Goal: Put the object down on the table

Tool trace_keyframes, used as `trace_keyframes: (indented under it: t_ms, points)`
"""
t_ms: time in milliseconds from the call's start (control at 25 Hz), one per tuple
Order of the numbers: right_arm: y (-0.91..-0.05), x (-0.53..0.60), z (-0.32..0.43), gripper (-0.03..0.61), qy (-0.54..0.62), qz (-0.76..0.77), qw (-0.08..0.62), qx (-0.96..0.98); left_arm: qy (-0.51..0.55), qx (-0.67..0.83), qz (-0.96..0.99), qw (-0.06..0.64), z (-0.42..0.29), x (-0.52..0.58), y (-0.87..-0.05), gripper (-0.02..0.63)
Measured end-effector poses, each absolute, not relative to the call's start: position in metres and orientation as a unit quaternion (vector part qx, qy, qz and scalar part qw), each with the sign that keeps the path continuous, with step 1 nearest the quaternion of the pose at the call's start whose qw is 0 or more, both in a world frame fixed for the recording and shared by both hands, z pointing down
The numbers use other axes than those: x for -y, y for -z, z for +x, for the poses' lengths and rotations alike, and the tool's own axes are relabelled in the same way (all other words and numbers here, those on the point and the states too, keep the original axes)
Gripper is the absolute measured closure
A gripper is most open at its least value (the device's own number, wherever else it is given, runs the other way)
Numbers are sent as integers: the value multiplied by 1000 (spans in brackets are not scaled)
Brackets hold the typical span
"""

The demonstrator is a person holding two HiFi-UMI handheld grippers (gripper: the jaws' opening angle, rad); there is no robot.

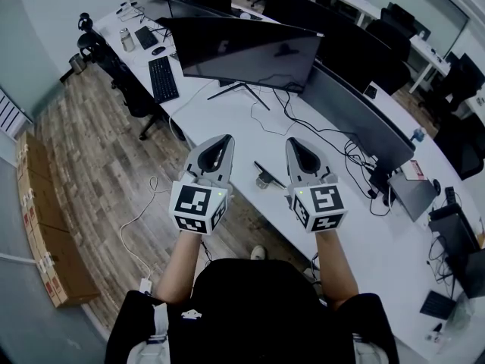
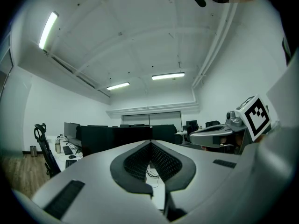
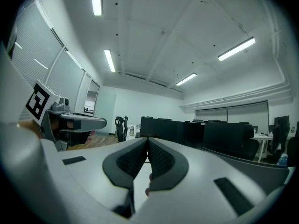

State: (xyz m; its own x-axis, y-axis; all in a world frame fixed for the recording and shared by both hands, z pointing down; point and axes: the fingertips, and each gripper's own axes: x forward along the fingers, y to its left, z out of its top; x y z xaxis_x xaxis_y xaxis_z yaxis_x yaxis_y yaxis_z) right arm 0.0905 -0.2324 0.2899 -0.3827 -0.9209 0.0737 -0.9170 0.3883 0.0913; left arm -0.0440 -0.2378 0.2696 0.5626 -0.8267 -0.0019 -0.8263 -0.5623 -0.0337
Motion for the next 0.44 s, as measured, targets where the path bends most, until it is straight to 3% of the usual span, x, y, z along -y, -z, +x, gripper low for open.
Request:
trace_keyframes:
  t_ms: [440]
  points:
    - [-294, 233, 88, 554, 7, 549, 51, 834, 17, -470, -882, 24, -46, 239, -273, 601]
